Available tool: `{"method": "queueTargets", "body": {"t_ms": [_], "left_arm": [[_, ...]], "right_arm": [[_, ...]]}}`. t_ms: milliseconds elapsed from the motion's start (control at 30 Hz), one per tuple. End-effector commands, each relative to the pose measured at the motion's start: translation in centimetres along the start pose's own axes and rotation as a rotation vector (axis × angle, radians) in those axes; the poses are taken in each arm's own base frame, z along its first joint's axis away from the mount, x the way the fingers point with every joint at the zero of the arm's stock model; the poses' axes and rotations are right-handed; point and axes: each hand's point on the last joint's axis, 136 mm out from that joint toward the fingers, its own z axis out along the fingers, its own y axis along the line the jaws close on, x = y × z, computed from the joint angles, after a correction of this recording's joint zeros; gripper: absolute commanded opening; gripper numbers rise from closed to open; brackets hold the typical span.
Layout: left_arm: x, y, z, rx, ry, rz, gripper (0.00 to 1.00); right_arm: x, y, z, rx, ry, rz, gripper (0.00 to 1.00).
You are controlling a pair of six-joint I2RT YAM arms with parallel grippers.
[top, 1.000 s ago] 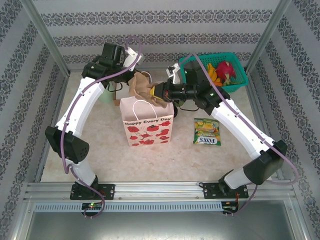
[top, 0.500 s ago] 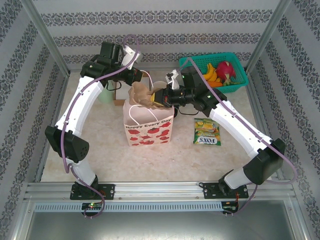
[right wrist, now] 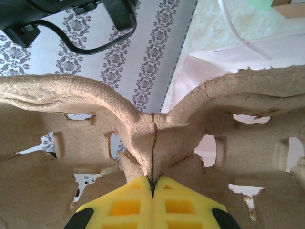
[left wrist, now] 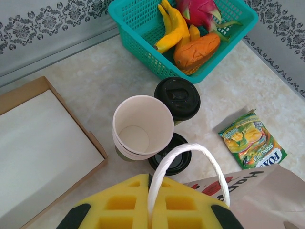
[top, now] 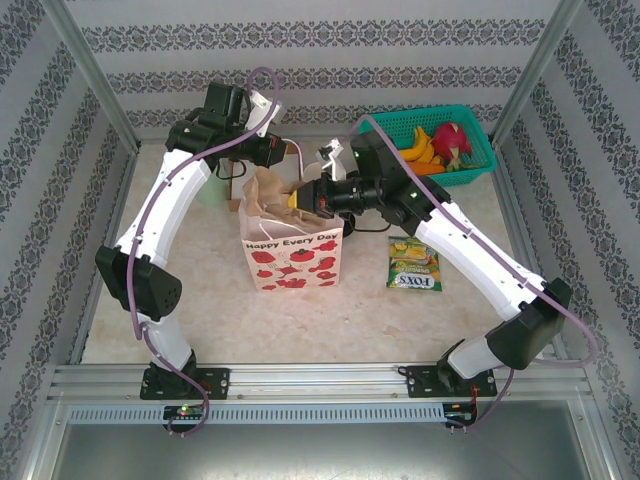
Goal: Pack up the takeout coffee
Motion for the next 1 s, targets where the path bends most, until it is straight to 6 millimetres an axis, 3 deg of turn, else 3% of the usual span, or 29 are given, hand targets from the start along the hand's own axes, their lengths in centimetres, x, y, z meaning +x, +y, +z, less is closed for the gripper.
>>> {"method": "queueTargets", "body": {"t_ms": [0,167,300,433,633,767,967], "left_arm": [[-1.4,0.3,-0.5,-0.005,-0.045,0.000,0.03],[-1.7,-0.1,-1.1,0.010,-0.055,0.009,0.15],[-1.8,-0.7,-2.5,0.009,-0.061,0.037,0.25],[-1.9,-1.1,-4.4,-0.020,-0.087,0.059,0.43],[-1.9,-1.9,-7.3,-0.056,-0.152,0.090,0.56],[-0.5,-3.1,-8.6,-0.036,-0.163,0.137,0.70],[1.6,-4.9,-8.8,-0.012,-0.168,0.213,0.81]], "right_arm": [[0.0,-1.9,0.0,0.041,-0.014,0.032,0.00],[-1.0,-4.6,-0.3,0.093,-0.061,0.102,0.00],[-1.3,-5.5,-0.5,0.138,-0.078,0.115,0.00],[-1.5,-6.2,-0.6,0.189,-0.099,0.117,0.00],[-1.6,-7.0,-0.4,0.240,-0.114,0.119,0.00],[-1.5,-7.4,-0.4,0.271,-0.117,0.113,0.00],[-1.5,-7.5,-0.2,0.289,-0.109,0.112,0.00]]}}
